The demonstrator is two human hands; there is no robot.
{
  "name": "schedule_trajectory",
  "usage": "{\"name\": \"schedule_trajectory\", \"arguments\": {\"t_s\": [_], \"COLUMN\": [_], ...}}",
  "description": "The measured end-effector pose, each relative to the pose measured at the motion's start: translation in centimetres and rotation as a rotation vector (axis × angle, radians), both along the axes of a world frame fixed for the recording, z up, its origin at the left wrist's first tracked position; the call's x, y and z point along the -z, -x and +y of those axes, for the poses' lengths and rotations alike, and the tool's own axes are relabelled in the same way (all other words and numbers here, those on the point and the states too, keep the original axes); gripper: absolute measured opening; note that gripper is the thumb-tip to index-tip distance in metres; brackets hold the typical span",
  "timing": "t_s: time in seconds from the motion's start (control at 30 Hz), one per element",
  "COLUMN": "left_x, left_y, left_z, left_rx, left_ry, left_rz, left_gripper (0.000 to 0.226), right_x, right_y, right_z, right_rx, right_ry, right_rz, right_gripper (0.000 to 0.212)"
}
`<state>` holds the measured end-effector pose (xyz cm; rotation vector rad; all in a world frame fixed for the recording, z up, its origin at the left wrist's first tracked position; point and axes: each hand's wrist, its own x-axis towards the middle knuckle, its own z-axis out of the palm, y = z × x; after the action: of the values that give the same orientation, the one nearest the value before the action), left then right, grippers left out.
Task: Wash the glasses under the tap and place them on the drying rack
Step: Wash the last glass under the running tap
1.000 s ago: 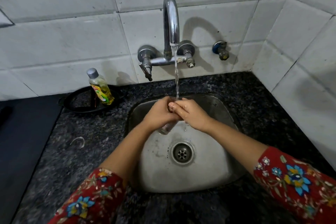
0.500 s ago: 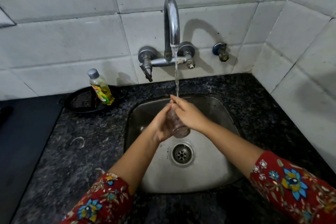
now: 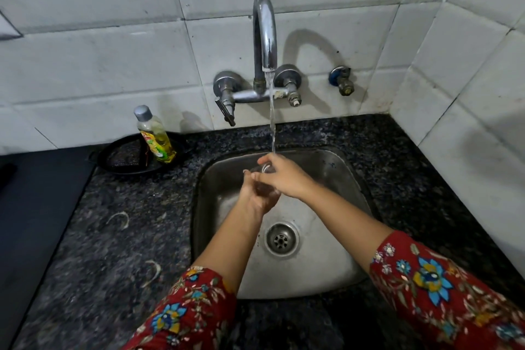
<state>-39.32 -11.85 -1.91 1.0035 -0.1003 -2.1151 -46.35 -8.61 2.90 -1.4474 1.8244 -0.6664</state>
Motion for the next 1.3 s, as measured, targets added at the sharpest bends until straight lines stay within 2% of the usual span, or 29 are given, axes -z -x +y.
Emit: {"name": "schedule_trajectory", "arguments": {"t_s": [0.1, 0.27, 0.37, 0.4, 0.43, 0.5, 0.53, 0.6, 0.67, 0.7, 0.73, 0.77, 0.8, 0.87, 0.93, 0.97, 1.07, 1.13, 1.2, 1.3], "left_x": [-0.9, -1.6, -1.1, -1.0, -1.0, -1.2, -1.4, -1.9, -2.5, -2.8, -2.8, -2.8, -2.9, -3.0, -3.1, -3.2, -3.7, -3.8, -4.2, -4.3], "left_y": [-1.4, -1.7, -1.3, -1.1, -0.7, 0.0, 0.2, -0.2, -1.7, -2.5, -3.1, -3.5, -3.4, -2.9, -2.4, -2.5, -3.8, -4.3, -4.4, -4.8], "left_z": [-0.9, -0.2, -0.1, 0.2, 0.6, 1.5, 1.8, 1.7, 0.5, -0.1, -0.5, -0.6, -0.5, 0.2, 0.3, 0.1, -0.6, -0.7, -0.4, -0.3], "left_rx": [0.112, 0.251, 0.246, 0.213, 0.199, 0.248, 0.257, 0.277, 0.416, 0.502, 0.563, 0.58, 0.569, 0.468, 0.353, 0.362, 0.58, 0.633, 0.578, 0.441], "left_ry": [-0.054, 0.084, 0.218, 0.256, 0.299, 0.415, 0.462, 0.512, 0.524, 0.49, 0.466, 0.47, 0.5, 0.568, 0.594, 0.592, 0.552, 0.568, 0.526, 0.365], "left_rz": [-0.006, -0.104, -0.18, -0.229, -0.295, -0.485, -0.586, -0.672, -0.498, -0.398, -0.326, -0.329, -0.359, -0.5, -0.611, -0.586, -0.34, -0.278, -0.256, -0.185], "left_gripper": [0.058, 0.06, 0.04, 0.033, 0.041, 0.069, 0.071, 0.054, 0.034, 0.031, 0.03, 0.026, 0.018, 0.008, 0.012, 0.017, 0.031, 0.036, 0.048, 0.071], "right_x": [-0.4, -0.1, 0.4, 0.7, 1.2, 2.2, 2.5, 3.0, 2.4, 2.0, 1.8, 1.7, 1.7, 2.4, 3.0, 2.9, 1.4, 1.1, 1.4, 1.5], "right_y": [0.2, 1.4, 1.8, 1.6, 1.3, 0.5, 0.0, -0.5, -0.1, 0.5, 1.1, 1.4, 1.3, 0.5, -0.2, -0.3, 0.3, 0.7, 0.6, 0.2], "right_z": [1.4, 5.1, 5.9, 5.9, 5.7, 5.2, 4.9, 4.3, 4.2, 4.2, 4.3, 4.4, 4.4, 3.7, 3.3, 3.3, 3.9, 3.8, 3.1, 1.8], "right_rx": [-0.005, -0.034, -0.001, 0.022, 0.054, 0.172, 0.24, 0.285, 0.24, 0.195, 0.145, 0.111, 0.106, 0.186, 0.268, 0.258, 0.106, 0.062, 0.118, 0.215], "right_ry": [0.08, 0.109, 0.069, 0.048, 0.033, 0.054, 0.061, 0.004, -0.101, -0.167, -0.217, -0.24, -0.242, -0.134, -0.023, -0.012, -0.13, -0.124, -0.072, -0.07], "right_rz": [0.047, 0.058, 0.027, 0.069, 0.135, 0.245, 0.261, 0.097, -0.353, -0.59, -0.772, -0.84, -0.824, -0.537, -0.326, -0.373, -0.829, -0.859, -0.778, -0.813], "right_gripper": [0.056, 0.06, 0.069, 0.074, 0.078, 0.07, 0.064, 0.061, 0.047, 0.034, 0.023, 0.017, 0.017, 0.032, 0.045, 0.04, 0.018, 0.029, 0.043, 0.044]}}
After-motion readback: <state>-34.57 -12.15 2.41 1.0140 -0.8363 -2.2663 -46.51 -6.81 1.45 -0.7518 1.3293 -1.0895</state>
